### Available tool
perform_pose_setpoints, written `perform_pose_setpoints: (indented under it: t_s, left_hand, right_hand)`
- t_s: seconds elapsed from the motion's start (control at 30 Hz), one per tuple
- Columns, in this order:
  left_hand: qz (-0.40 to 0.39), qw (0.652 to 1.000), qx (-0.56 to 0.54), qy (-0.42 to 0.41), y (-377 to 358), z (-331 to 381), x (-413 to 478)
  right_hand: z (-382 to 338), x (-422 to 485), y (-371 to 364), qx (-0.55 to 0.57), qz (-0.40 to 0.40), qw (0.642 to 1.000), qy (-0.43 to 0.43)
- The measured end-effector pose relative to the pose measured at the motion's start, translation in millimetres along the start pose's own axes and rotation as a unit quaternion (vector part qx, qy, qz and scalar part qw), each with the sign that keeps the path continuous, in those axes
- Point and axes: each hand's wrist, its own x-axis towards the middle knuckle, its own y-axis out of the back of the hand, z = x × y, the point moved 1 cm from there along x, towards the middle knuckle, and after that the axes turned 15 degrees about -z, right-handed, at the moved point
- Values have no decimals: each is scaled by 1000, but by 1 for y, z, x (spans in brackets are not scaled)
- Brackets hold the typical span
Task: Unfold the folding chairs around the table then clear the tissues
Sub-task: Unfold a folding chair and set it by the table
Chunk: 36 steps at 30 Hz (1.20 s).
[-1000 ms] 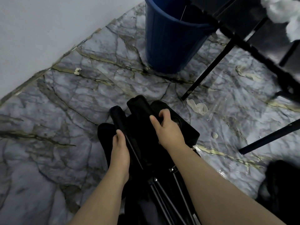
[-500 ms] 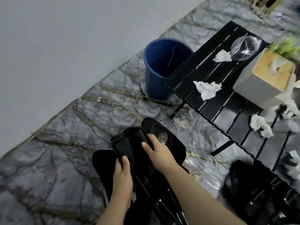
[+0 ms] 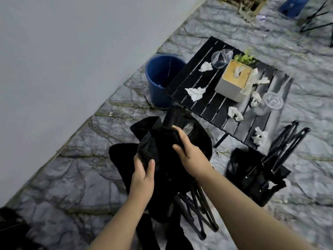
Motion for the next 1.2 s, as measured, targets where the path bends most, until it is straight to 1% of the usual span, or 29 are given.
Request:
perform_pose_setpoints:
  t_s: [0.07,0.17,0.27,0.37,0.47,0.57,0.6,0.67,0.77,0.9,1.07,1.2]
  left_hand:
    - [-27,999,18,-7,0,14,-21]
    - [-71,995,42,-51,-1,31,-46]
    - [-95,989,77,-88,-3,43,-63]
    - [-107,979,125,-121,-6,51,-76]
    - [-115,966,164,-165,-11,55,-96]
    - [-121,950,207,-199,-11,57,-116]
    - [-122,944,229,-205,-11,59,-125]
    - [-129,928,275,-215,-10,60,-139]
    - [-136,893,350,-248,-15,56,-155]
    - [-123,868,380,-294,-23,53,-162]
    - [-152,860,371,-315,-3,56,-154]
    - [-178,855,376,-309,24,54,-154]
  right_hand:
    - [-8,-34,5,12,39,999,3]
    - [-13,-80,14,36,102,994,-5]
    - [-12,-119,23,64,152,986,-6]
    - [-9,-152,29,66,180,981,-10]
    - [-4,-196,30,47,192,980,-15]
    - [0,-238,19,61,235,970,-16]
    - [0,-250,15,68,241,968,-17]
    - [2,-267,5,79,229,969,-35]
    - [10,-284,-10,83,228,967,-72]
    - [13,-301,-28,103,250,958,-92]
    - [10,-318,-42,123,297,940,-114]
    - [0,-326,-58,122,301,937,-131]
